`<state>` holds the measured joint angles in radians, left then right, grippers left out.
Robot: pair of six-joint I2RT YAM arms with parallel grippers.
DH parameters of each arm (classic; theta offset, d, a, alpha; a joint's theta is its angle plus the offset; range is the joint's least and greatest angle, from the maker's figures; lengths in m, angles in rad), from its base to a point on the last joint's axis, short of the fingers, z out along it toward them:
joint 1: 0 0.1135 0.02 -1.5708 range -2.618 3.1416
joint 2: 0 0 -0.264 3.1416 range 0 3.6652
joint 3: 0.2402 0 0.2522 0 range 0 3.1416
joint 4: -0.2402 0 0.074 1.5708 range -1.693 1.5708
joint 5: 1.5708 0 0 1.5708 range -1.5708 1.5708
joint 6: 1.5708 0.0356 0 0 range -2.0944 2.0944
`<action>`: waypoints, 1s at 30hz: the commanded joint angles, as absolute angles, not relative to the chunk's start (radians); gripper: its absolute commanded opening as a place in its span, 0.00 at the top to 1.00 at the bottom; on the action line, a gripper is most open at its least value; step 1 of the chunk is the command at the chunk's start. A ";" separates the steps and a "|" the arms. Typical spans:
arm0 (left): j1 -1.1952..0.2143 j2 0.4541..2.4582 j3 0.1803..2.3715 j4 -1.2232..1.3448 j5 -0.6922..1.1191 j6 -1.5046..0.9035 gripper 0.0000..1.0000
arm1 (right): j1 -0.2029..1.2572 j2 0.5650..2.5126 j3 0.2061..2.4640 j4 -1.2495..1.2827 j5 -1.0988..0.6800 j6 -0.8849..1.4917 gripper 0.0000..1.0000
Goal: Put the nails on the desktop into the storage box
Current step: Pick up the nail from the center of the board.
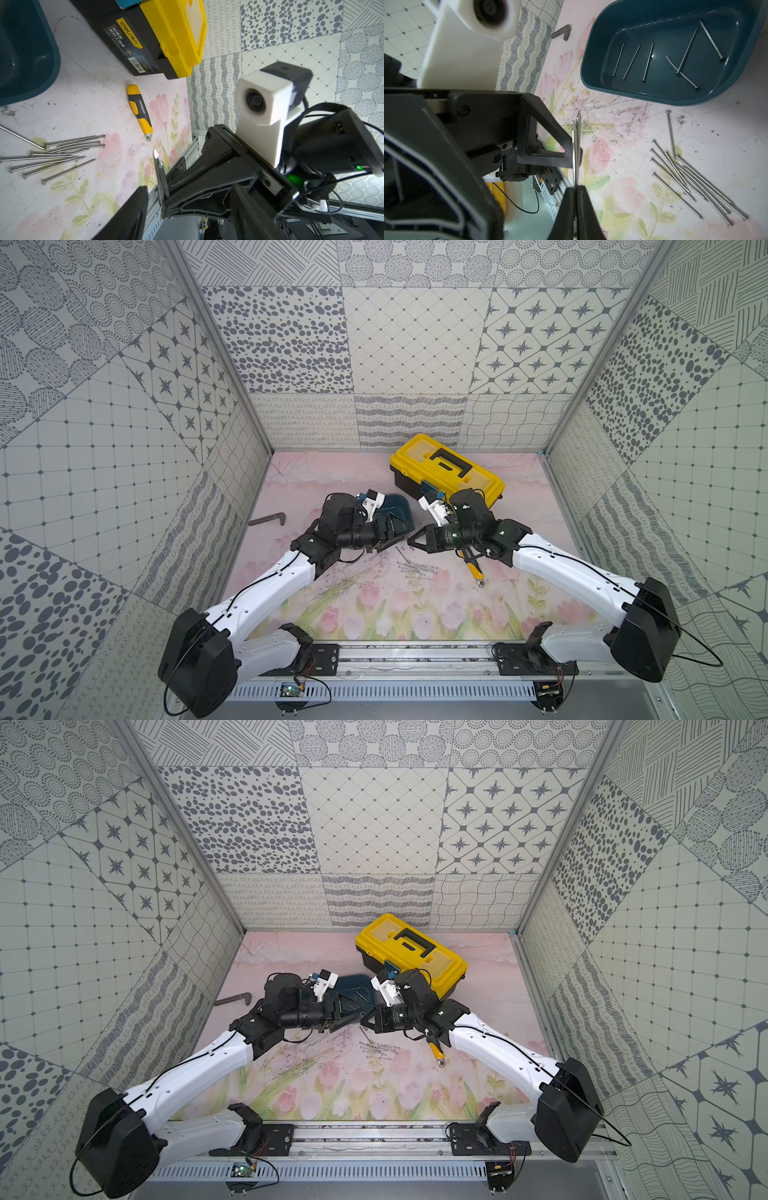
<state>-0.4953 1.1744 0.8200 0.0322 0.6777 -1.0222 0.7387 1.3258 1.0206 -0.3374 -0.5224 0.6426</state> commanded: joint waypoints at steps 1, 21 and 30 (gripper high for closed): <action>-0.505 1.170 0.837 0.099 0.729 -1.022 0.37 | 0.729 1.289 1.000 -0.235 -0.555 0.701 1.00; -0.505 1.165 0.834 0.098 0.744 -1.029 0.69 | 0.721 1.259 0.950 -0.129 -0.585 0.789 1.00; -0.505 1.171 0.838 0.097 0.748 -1.026 0.77 | 0.719 1.263 0.939 -0.120 -0.585 0.795 1.00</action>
